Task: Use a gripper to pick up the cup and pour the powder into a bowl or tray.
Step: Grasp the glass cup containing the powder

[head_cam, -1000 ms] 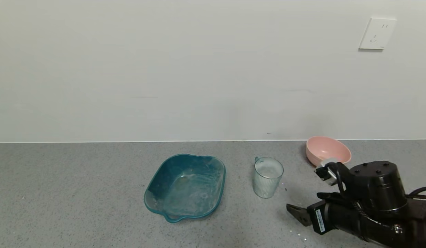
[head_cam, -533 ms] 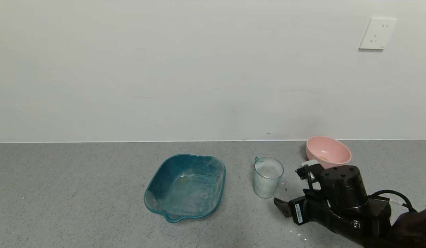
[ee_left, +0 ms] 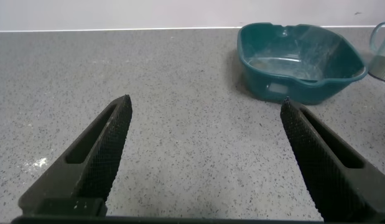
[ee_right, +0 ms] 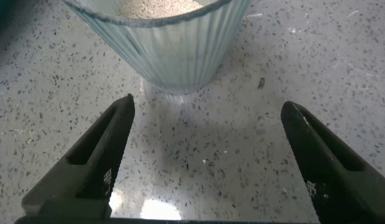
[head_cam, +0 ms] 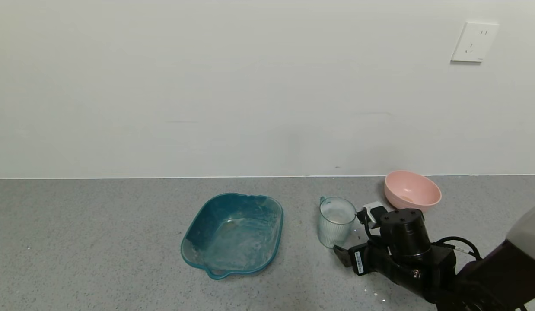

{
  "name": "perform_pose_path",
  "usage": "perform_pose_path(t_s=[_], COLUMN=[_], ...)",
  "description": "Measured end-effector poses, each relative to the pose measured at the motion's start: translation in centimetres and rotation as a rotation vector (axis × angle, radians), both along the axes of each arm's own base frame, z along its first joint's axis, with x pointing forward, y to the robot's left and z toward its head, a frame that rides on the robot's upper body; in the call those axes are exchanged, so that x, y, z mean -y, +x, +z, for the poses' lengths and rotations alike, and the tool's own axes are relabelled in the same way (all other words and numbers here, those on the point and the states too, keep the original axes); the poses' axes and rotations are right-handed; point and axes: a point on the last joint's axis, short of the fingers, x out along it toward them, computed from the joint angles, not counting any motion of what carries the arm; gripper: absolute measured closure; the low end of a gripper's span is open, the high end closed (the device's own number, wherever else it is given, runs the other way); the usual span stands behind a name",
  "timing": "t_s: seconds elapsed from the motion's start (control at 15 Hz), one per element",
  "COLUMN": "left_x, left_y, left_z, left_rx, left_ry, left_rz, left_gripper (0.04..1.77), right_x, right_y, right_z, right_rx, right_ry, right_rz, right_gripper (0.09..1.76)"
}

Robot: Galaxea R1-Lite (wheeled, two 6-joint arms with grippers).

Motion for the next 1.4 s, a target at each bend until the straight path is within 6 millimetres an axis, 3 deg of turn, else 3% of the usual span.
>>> perform_pose_path(t_s=[1.4], left_x=[0.0], left_y=[0.0], left_z=[0.0], left_rx=[0.0], left_ry=[0.0], left_rz=[0.0], left_gripper=[0.09], right_x=[-2.7], right_y=[3.0], right_z=[-2.6], right_rx=[0.116], right_ry=[0.055], right_rz=[0.01], right_gripper=[0.14])
